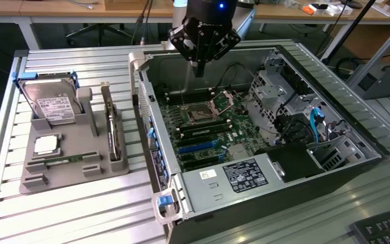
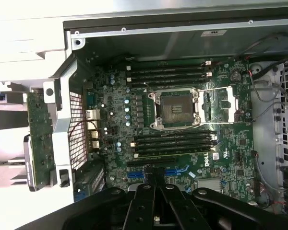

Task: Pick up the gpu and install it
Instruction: 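Reach for the gpu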

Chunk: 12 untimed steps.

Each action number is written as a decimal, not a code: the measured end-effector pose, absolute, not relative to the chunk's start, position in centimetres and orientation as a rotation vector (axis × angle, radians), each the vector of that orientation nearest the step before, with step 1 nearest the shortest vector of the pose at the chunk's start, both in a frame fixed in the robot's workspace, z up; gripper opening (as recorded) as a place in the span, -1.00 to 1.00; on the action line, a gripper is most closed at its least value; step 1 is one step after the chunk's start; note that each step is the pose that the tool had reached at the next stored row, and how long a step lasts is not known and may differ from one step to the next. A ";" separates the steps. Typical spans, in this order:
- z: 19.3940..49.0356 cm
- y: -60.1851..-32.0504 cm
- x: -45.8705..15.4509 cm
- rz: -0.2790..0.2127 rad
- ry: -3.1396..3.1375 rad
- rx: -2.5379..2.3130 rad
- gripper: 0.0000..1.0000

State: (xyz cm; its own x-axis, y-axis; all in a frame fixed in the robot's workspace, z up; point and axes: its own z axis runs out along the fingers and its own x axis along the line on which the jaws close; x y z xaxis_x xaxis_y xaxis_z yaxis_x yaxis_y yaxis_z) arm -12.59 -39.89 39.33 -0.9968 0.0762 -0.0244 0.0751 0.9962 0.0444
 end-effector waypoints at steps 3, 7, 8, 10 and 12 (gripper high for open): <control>39.3 -39.9 -12.7 0.068 3.113 0.118 -0.79; 39.3 -39.9 -12.8 0.068 3.112 0.118 -0.79; 39.3 -39.9 -12.8 0.068 3.113 0.118 -0.79; 39.3 -39.9 -12.9 0.068 3.112 0.118 -0.79; 39.3 -39.9 -12.9 0.068 3.113 0.118 -0.79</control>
